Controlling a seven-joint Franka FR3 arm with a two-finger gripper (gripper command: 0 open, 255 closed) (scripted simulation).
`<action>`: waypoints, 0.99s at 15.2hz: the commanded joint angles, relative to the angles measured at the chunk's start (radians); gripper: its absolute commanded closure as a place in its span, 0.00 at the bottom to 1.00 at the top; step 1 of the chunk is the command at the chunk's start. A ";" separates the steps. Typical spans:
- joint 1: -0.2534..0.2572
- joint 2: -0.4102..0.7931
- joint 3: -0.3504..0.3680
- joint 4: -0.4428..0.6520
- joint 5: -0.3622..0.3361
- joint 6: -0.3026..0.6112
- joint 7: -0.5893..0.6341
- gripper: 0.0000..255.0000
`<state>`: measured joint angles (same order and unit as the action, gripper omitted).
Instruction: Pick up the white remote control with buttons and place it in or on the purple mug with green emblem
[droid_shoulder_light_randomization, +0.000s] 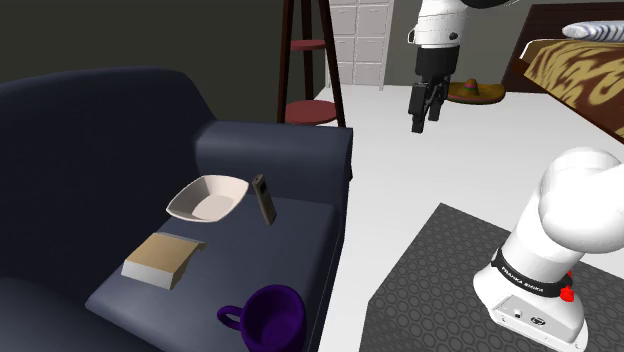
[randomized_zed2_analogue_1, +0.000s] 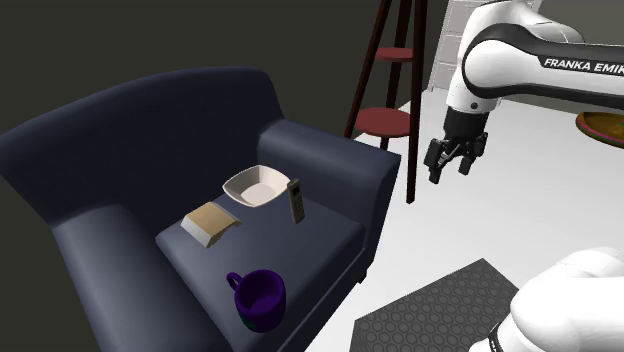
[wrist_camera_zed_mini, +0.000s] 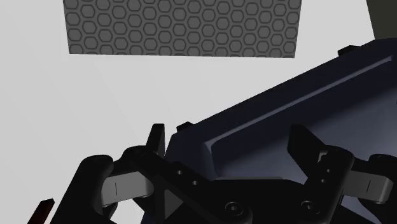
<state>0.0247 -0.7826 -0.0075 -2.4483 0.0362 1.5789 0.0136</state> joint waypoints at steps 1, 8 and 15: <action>0.000 0.000 0.000 0.000 0.000 0.000 0.000 0.00; 0.049 0.254 0.065 0.106 0.032 0.148 0.016 0.00; 0.086 0.513 0.127 0.268 0.034 0.246 0.036 0.00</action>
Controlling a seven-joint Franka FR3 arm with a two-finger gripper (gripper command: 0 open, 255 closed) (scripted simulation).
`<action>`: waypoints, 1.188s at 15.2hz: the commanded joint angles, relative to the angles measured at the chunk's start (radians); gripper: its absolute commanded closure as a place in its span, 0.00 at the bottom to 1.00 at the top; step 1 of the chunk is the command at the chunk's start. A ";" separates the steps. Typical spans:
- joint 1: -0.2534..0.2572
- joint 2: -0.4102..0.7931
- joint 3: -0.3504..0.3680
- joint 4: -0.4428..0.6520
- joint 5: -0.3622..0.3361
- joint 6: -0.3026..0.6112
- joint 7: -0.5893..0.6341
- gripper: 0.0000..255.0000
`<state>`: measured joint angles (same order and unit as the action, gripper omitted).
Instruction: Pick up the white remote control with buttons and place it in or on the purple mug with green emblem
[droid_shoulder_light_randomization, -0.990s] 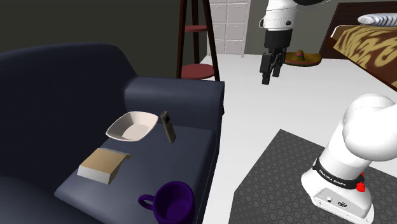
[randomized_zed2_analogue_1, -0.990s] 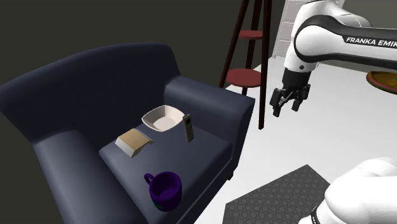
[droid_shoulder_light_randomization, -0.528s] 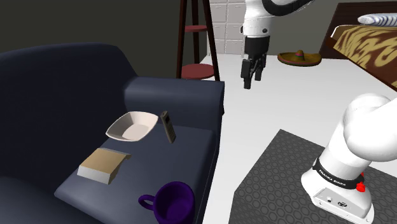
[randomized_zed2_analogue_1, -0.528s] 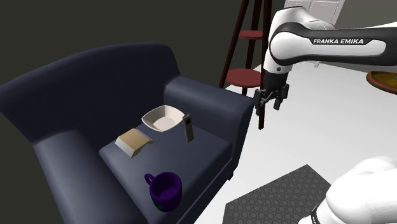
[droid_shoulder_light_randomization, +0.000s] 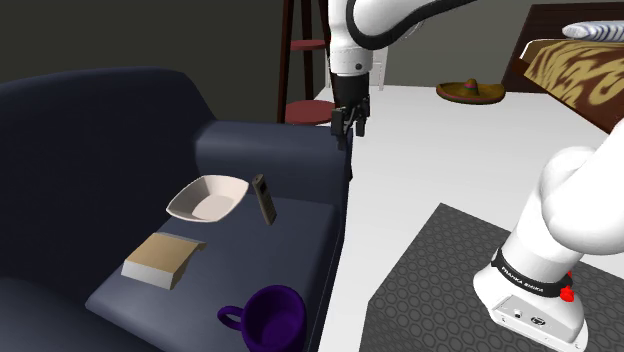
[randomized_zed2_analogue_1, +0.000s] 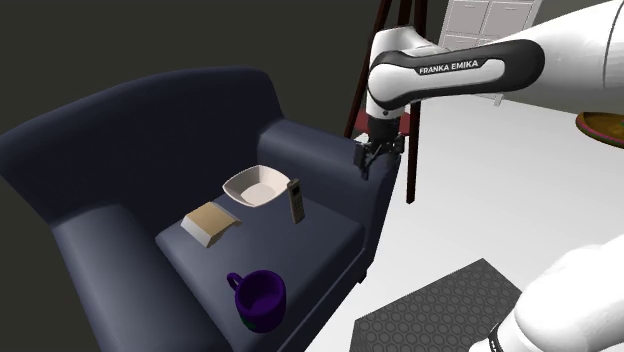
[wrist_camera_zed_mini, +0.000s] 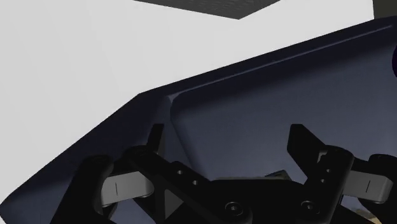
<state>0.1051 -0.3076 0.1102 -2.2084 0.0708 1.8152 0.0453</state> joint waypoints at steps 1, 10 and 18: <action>0.010 0.075 0.018 0.056 -0.004 0.019 0.008 0.00; 0.063 0.412 0.082 0.354 -0.059 0.054 0.050 0.00; 0.142 0.735 0.112 0.721 -0.138 -0.002 0.081 0.00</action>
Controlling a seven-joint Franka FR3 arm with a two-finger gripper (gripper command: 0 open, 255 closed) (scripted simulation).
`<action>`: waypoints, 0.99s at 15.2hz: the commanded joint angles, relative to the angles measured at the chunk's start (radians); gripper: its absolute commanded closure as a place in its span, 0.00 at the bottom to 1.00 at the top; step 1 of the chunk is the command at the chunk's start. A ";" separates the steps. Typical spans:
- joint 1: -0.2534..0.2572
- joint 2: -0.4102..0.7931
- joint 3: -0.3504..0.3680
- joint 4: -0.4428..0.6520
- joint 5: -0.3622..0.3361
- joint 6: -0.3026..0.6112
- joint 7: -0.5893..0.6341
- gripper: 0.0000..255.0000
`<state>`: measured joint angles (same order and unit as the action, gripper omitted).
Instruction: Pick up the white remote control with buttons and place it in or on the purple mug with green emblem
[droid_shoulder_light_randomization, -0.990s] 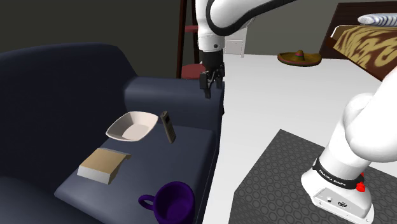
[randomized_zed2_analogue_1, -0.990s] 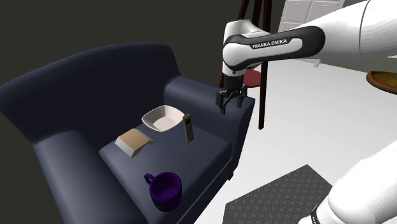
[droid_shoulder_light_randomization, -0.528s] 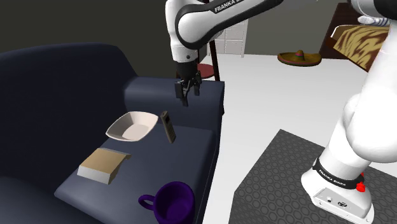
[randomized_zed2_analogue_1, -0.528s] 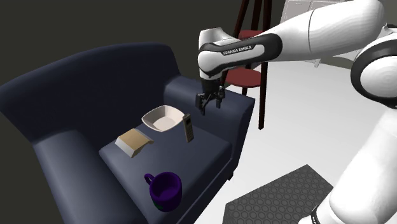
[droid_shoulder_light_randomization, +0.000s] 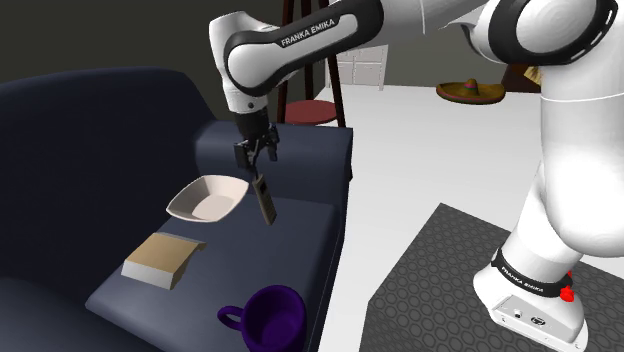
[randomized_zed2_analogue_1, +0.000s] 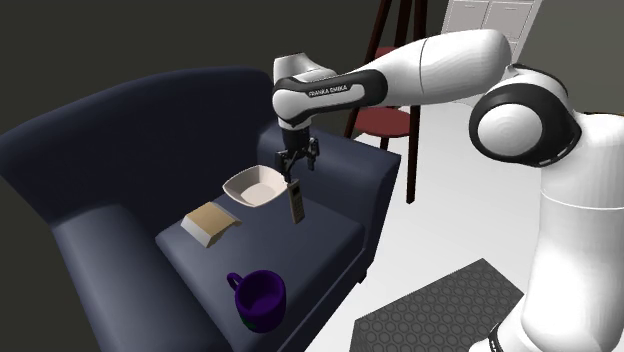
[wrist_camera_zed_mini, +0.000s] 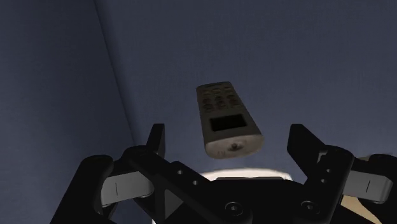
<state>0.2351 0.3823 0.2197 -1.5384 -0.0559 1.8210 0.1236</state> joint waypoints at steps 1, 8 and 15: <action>0.022 0.078 0.004 0.093 -0.019 -0.019 0.005 0.00; 0.020 0.087 0.001 0.012 -0.022 0.071 0.007 0.00; 0.020 0.088 0.001 0.006 -0.022 0.078 0.008 0.00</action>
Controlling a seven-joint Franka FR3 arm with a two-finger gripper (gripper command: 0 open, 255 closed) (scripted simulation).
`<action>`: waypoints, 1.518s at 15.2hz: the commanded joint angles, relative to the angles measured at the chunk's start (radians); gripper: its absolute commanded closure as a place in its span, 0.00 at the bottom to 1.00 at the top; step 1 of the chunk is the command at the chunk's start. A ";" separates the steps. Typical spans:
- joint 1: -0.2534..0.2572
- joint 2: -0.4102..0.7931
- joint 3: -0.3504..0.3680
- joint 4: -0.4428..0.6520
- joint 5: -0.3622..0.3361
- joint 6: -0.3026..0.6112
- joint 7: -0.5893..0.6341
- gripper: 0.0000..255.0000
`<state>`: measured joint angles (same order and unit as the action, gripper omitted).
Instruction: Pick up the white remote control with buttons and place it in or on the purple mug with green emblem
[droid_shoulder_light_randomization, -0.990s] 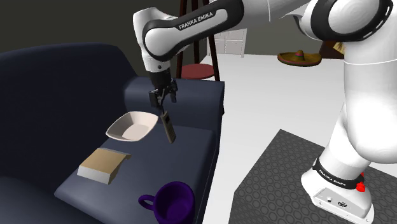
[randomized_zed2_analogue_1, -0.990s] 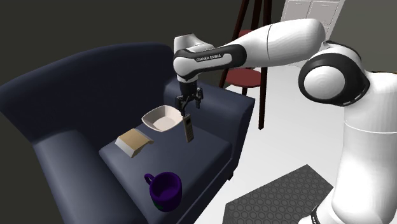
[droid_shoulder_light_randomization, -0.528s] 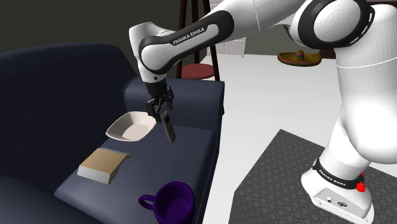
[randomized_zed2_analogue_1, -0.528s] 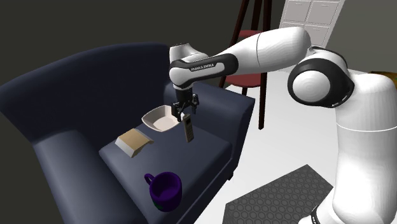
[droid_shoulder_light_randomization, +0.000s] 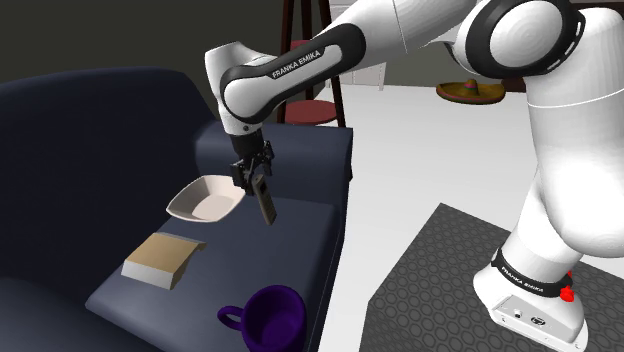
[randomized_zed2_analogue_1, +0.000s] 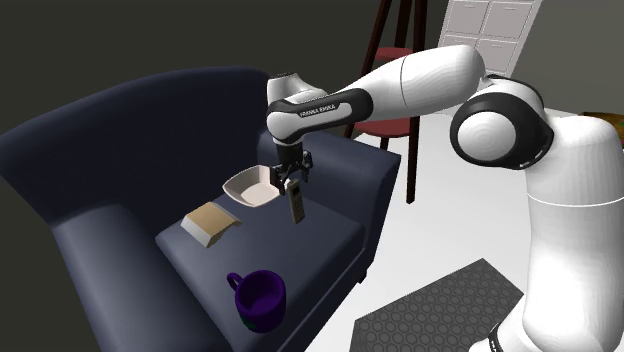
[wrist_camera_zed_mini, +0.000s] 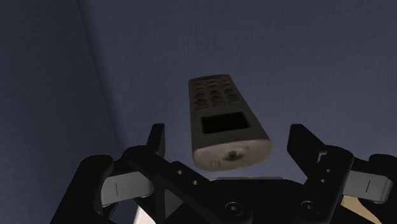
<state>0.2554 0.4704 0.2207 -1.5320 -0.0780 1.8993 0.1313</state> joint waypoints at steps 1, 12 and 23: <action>0.000 0.000 0.000 0.000 0.000 0.000 0.000 0.00; 0.000 -0.004 0.000 0.008 0.001 -0.011 0.000 1.00; 0.002 -0.032 0.005 0.114 0.008 -0.145 -0.004 1.00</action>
<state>0.2568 0.4402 0.2250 -1.4285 -0.0702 1.7666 0.1276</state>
